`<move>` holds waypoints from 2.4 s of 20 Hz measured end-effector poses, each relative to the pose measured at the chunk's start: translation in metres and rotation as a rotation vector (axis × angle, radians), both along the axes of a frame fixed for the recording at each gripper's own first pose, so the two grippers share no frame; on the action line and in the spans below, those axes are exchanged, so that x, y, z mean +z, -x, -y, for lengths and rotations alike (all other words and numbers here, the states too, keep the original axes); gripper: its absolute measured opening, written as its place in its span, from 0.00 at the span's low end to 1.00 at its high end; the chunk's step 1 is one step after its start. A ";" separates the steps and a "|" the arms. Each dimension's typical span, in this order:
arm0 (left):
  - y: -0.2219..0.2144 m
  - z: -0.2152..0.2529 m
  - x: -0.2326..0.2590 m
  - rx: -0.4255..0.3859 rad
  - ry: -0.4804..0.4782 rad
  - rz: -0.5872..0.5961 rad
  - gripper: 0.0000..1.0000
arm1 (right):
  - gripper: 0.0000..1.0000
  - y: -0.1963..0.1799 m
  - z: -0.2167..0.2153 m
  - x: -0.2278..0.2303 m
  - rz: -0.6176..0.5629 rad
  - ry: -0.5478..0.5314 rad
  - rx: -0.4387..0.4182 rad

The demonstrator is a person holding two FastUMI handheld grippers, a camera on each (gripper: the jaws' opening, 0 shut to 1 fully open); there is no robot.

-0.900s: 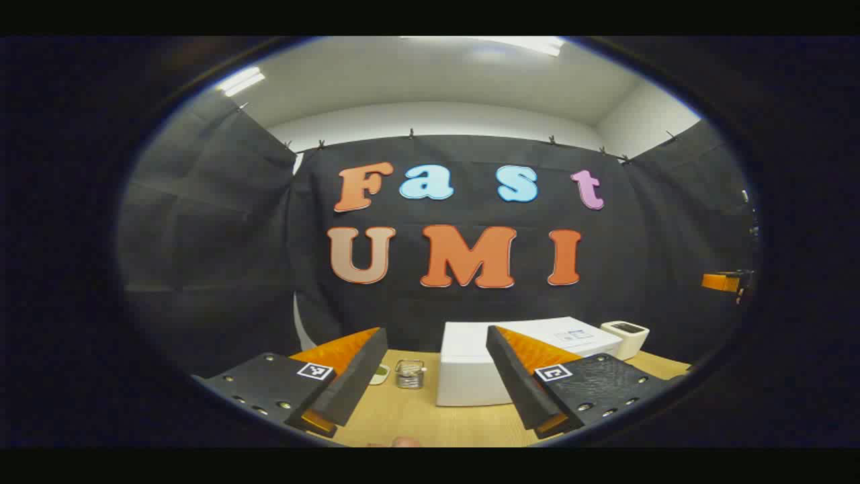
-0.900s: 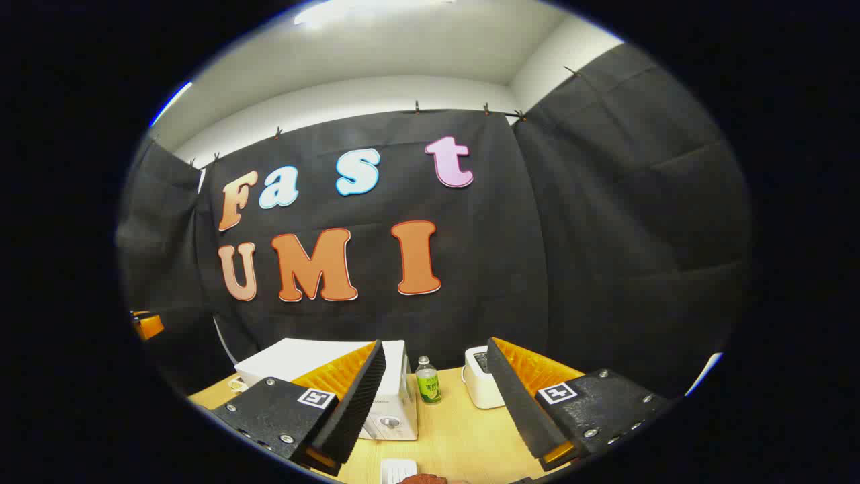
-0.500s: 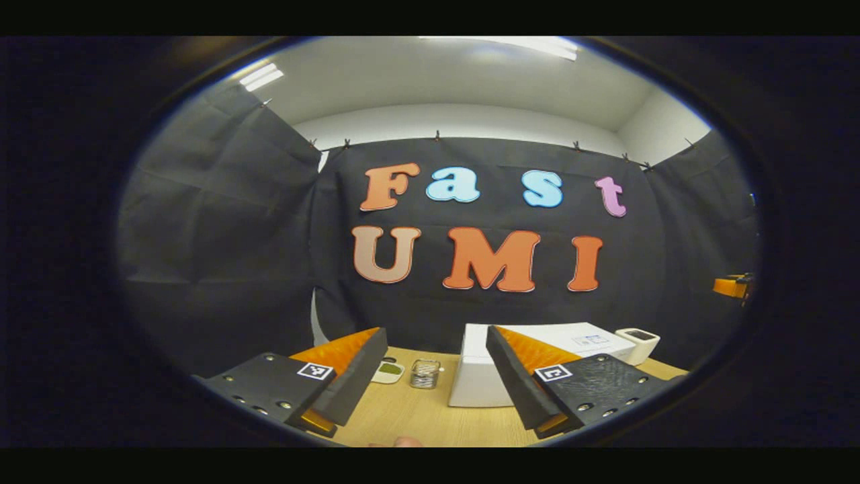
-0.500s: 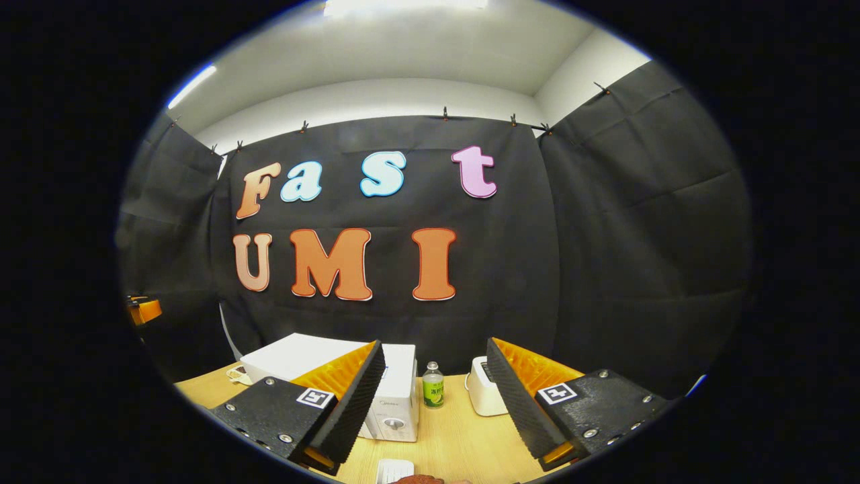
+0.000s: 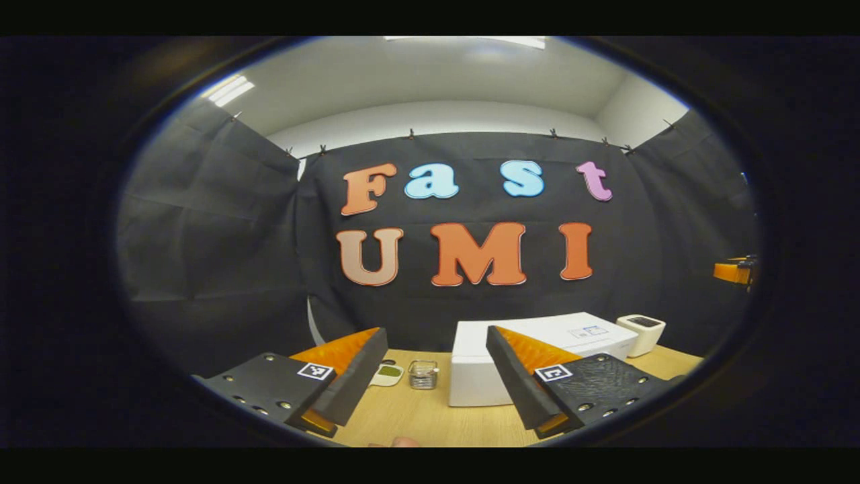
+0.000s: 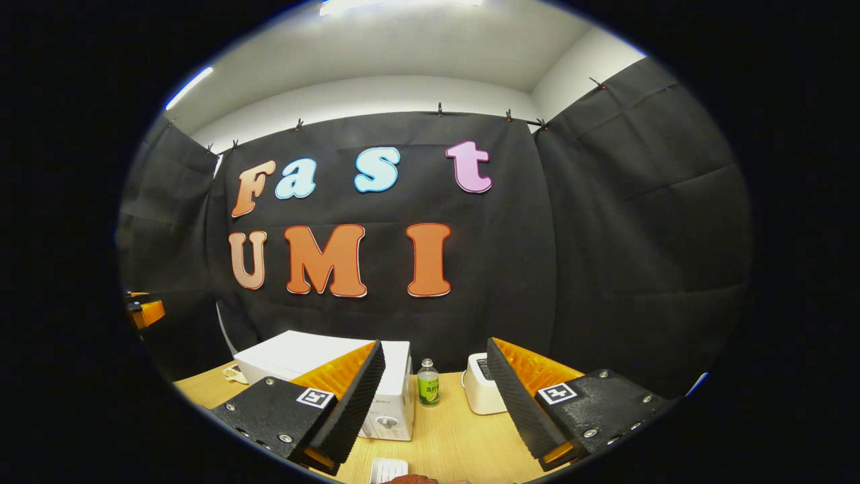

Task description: Open the microwave oven with the left hand, put the food in, and close the microwave oven.

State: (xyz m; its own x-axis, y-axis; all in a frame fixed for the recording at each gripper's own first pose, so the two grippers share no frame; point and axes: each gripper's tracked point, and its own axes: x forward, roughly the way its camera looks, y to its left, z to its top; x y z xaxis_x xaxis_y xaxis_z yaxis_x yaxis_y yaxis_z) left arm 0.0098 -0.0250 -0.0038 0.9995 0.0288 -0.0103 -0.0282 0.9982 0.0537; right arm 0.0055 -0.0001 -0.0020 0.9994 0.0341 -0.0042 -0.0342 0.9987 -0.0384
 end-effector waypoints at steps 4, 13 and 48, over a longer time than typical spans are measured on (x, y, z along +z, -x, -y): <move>-0.006 0.025 -0.013 -0.033 0.009 -0.006 0.92 | 0.94 -0.003 0.002 -0.004 -0.003 0.003 -0.005; -0.030 0.139 -0.074 -0.148 0.075 0.049 0.88 | 0.94 -0.008 0.013 -0.015 -0.009 0.003 -0.022; -0.103 0.329 -0.296 -0.374 0.011 -0.175 0.04 | 0.94 -0.013 0.075 -0.063 -0.053 -0.040 -0.103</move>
State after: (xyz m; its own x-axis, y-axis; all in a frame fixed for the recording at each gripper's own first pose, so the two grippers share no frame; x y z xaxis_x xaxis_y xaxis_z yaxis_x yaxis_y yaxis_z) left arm 0.1132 -0.3544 -0.2995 0.9244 -0.3368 -0.1792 0.3448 0.9386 0.0147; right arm 0.0189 -0.0754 -0.0651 0.9960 -0.0674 -0.0580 0.0675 0.9977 0.0005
